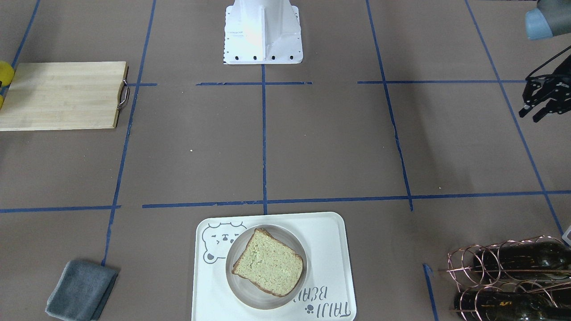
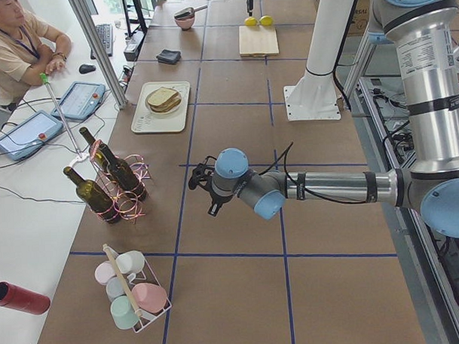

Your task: Make sandwich and place on tray

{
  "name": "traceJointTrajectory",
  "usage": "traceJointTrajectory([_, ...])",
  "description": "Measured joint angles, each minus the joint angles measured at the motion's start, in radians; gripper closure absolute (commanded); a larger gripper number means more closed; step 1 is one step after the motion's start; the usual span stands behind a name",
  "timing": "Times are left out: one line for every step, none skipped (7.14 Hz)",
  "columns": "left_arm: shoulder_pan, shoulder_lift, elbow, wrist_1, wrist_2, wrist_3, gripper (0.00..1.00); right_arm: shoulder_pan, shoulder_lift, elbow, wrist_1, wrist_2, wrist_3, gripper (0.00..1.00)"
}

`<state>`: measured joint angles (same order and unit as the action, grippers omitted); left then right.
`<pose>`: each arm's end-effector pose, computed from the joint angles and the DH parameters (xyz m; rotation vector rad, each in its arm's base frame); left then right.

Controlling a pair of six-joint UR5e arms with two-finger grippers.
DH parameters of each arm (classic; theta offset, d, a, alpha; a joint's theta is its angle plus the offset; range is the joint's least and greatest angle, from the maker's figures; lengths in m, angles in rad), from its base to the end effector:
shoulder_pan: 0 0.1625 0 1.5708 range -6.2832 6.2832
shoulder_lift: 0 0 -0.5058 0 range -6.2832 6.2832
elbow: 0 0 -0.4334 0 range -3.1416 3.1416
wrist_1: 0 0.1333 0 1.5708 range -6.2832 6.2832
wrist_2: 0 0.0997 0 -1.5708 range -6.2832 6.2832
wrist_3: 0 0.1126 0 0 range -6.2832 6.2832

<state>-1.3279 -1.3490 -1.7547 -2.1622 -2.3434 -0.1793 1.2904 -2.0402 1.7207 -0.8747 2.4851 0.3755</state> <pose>0.0549 -0.4490 0.6885 0.3566 0.8469 0.2728 -0.0408 -0.3011 0.7770 0.0403 -0.9667 -0.0846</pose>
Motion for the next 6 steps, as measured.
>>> traceJointTrajectory([-0.071, -0.027, -0.002, 0.155, -0.005, 0.125, 0.56, 0.035, 0.015, 0.002, -0.070, 0.001, -0.079, 0.00])
traceJointTrajectory([-0.124, -0.072, -0.005, 0.308, -0.007, 0.222, 0.54, 0.062, 0.031, 0.004, -0.131, 0.001, -0.141, 0.00])
traceJointTrajectory([-0.159, -0.111, -0.007, 0.437, -0.008, 0.288, 0.42, 0.085, 0.044, 0.008, -0.189, -0.002, -0.198, 0.00])
traceJointTrajectory([-0.177, -0.130, -0.009, 0.518, -0.009, 0.318, 0.26, 0.109, 0.058, 0.017, -0.257, -0.008, -0.258, 0.00])
traceJointTrajectory([-0.185, -0.132, -0.012, 0.552, -0.010, 0.329, 0.09, 0.136, 0.078, 0.038, -0.353, -0.018, -0.330, 0.00])
traceJointTrajectory([-0.190, -0.127, -0.013, 0.566, -0.012, 0.333, 0.00, 0.171, 0.107, 0.073, -0.480, -0.031, -0.411, 0.00])
